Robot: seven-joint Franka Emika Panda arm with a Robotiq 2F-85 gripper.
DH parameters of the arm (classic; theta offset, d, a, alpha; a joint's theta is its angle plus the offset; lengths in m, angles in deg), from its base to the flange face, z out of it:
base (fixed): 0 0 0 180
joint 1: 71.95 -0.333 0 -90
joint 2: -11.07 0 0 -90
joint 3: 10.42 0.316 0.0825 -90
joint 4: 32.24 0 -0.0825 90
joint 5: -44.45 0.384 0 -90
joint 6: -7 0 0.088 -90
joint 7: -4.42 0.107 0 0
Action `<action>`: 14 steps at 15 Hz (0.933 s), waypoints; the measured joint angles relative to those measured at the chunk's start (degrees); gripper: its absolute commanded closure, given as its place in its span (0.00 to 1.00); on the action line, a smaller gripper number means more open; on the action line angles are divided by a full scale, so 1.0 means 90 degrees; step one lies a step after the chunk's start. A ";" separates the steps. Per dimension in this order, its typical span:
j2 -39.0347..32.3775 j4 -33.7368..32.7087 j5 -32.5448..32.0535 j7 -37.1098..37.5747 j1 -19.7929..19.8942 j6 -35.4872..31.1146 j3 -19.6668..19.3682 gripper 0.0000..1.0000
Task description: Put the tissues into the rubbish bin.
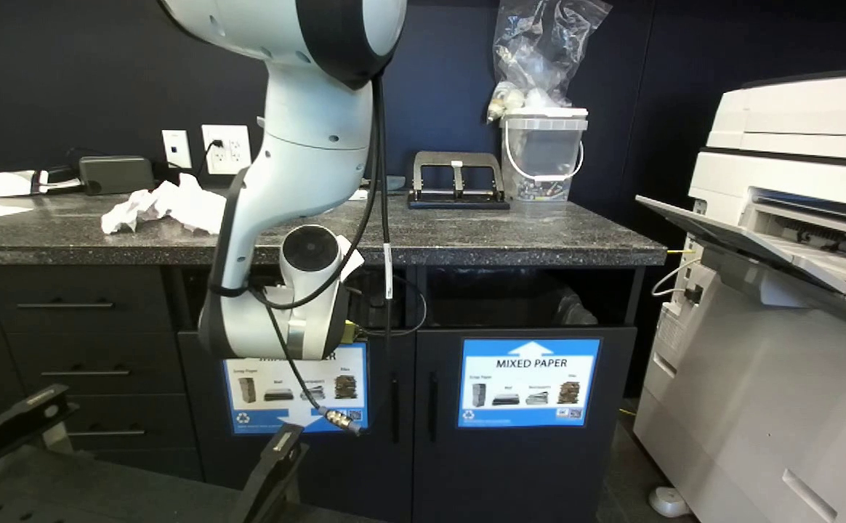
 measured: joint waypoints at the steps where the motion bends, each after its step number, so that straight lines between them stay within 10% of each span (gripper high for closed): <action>1: 0.0018 0.0003 0.0066 0.0000 -0.0050 0.0000 -0.0054 0.00; 14: 0.1938 0.1879 0.3159 -0.0028 -0.1558 0.1931 -0.1105 0.00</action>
